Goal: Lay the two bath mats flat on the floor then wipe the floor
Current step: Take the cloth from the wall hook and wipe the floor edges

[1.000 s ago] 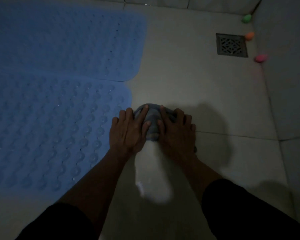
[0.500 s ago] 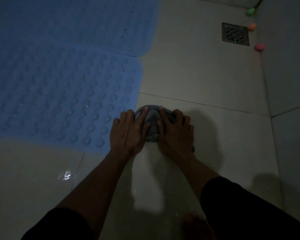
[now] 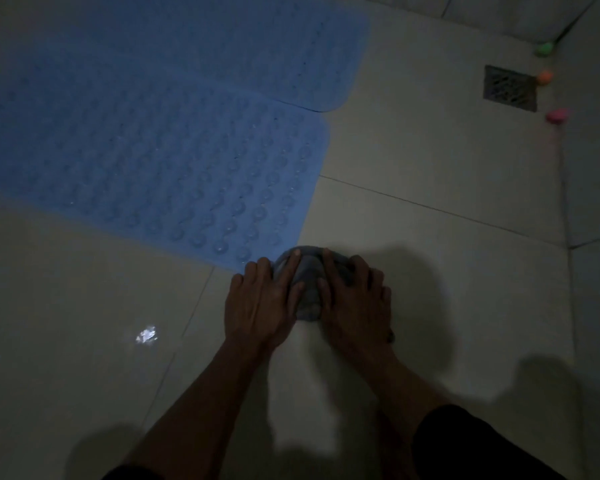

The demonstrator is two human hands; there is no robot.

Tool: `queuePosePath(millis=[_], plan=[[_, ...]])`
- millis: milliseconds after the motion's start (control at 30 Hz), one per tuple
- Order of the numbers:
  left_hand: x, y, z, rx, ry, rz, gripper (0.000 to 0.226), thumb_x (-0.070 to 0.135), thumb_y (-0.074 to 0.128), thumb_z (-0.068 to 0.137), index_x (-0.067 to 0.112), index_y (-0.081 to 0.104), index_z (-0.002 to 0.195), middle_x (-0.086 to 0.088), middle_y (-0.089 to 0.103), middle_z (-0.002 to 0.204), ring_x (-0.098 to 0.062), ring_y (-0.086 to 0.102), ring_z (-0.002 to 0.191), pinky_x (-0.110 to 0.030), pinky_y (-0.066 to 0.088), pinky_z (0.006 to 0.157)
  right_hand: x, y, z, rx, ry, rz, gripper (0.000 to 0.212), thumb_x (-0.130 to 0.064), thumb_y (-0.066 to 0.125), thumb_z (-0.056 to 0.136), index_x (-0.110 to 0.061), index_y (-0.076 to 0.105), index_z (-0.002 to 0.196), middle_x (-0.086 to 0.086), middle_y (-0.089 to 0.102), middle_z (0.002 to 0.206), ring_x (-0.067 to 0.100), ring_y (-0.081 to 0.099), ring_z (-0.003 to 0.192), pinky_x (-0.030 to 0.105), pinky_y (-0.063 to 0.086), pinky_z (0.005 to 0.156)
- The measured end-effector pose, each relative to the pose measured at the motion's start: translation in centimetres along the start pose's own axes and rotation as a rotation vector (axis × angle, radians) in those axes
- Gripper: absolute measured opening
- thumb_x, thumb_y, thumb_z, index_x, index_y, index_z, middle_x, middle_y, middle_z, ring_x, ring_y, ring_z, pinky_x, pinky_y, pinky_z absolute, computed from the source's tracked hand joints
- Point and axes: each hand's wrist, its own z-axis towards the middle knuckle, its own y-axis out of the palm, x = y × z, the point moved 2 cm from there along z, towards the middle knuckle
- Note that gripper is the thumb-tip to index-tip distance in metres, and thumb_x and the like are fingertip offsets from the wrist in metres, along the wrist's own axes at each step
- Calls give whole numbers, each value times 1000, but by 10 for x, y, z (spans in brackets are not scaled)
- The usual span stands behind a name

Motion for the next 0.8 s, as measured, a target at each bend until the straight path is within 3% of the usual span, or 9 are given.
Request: queuePosePath(millis=[100,200,400,567,700,800], plan=[[-3,-2,-19,-2,-79,-6,54,50,38,102,28,44,150,-9,55,94,-29,49,80,-38,34,65,-6,3,-7,-9,-70,8,49,-50,32,102,-42,27,150,4,37,142,28,33,117,44,35,94],[-6,-5,-36,-10,-181,-29,53,50,37,102,28,44,150,-10,54,91,-29,49,78,-38,35,65,-15,9,-6,6,-187,7,47,-45,37,102,-33,39,147,9,47,131,31,40,107,43,43,84],[-27,-14,-70,-7,-425,-59,51,48,38,102,27,46,148,-11,54,93,-29,50,81,-39,39,64,-42,18,-3,70,-584,-15,48,-32,55,95,-21,50,141,15,55,117,36,52,91,42,47,68],[-39,-18,-105,-17,-646,-84,56,52,38,100,28,40,151,-10,53,95,-30,52,85,-39,44,66,-72,23,0,63,-813,-2,43,-41,40,103,-27,50,142,12,59,125,34,56,94,40,44,68],[-40,-20,-113,-11,-828,-80,58,54,37,100,29,38,152,-10,54,98,-31,52,87,-40,43,71,-99,21,12,-1,-968,-54,44,-43,37,102,-30,49,143,8,58,125,30,55,91,39,41,68],[-47,-22,-109,16,-925,-90,57,53,38,100,29,37,152,-10,55,101,-30,52,88,-40,43,72,-120,23,28,53,-1060,-94,42,-43,39,103,-29,51,141,9,60,122,30,55,87,39,37,65]])
